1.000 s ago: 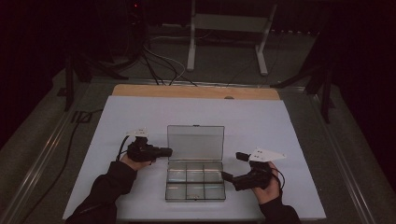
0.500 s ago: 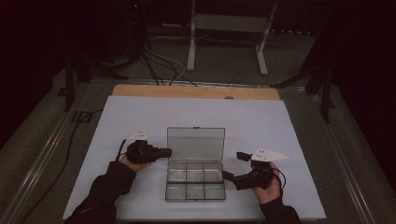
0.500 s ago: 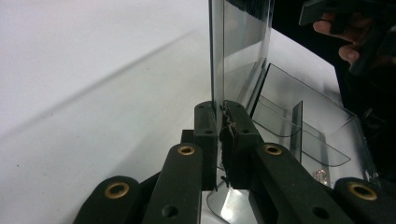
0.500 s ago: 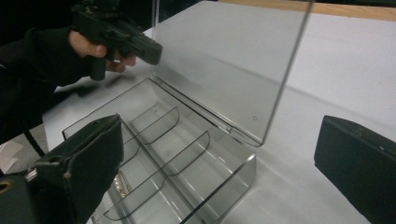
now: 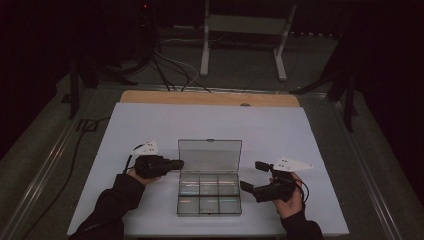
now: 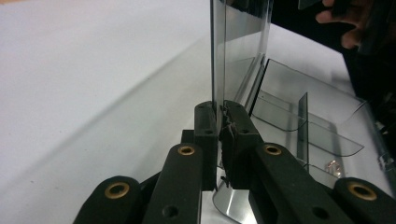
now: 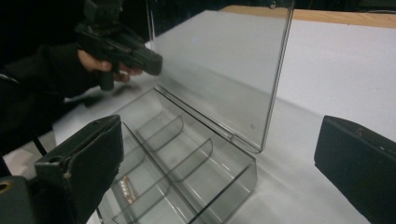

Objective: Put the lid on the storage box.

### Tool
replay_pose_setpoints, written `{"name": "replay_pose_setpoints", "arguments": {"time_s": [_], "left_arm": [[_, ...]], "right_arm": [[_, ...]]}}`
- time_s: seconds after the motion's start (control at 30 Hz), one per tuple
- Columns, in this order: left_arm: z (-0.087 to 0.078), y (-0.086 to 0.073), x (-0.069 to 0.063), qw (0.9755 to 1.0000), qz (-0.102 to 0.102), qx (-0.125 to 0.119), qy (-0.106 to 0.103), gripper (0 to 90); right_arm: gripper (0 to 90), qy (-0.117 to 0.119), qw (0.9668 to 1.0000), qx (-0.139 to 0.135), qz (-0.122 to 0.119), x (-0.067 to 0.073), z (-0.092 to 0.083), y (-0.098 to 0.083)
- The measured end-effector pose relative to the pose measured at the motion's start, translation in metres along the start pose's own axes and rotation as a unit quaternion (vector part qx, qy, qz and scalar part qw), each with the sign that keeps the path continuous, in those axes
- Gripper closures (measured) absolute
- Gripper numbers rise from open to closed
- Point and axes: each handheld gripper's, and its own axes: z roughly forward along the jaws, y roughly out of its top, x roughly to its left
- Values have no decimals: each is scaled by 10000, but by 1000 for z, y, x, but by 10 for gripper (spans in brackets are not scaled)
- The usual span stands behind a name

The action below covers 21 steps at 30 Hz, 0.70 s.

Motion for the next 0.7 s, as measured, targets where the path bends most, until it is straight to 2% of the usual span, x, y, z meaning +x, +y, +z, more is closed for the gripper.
{"name": "replay_pose_setpoints", "arguments": {"time_s": [0.1,0.17,0.33,0.43,0.63,0.7], "left_arm": [[0,-1,-1,9999,114,-27,9,878],[-1,-1,-2,9998,172,-48,21,879],[-2,-2,-4,9993,356,-77,44,879],[-2,-3,-6,9987,490,-95,73,879],[-3,-4,-8,9976,671,-123,98,879],[-3,-4,-8,9974,695,-135,98,878]], "right_arm": [[9,112,9999,120,14,2,2,0],[9,267,9994,209,74,3,3,1],[10,469,9982,47,377,4,7,2],[73,399,9980,78,484,4,9,2],[193,576,9964,113,611,2,9,3],[287,605,9960,155,634,1,9,3]]}}
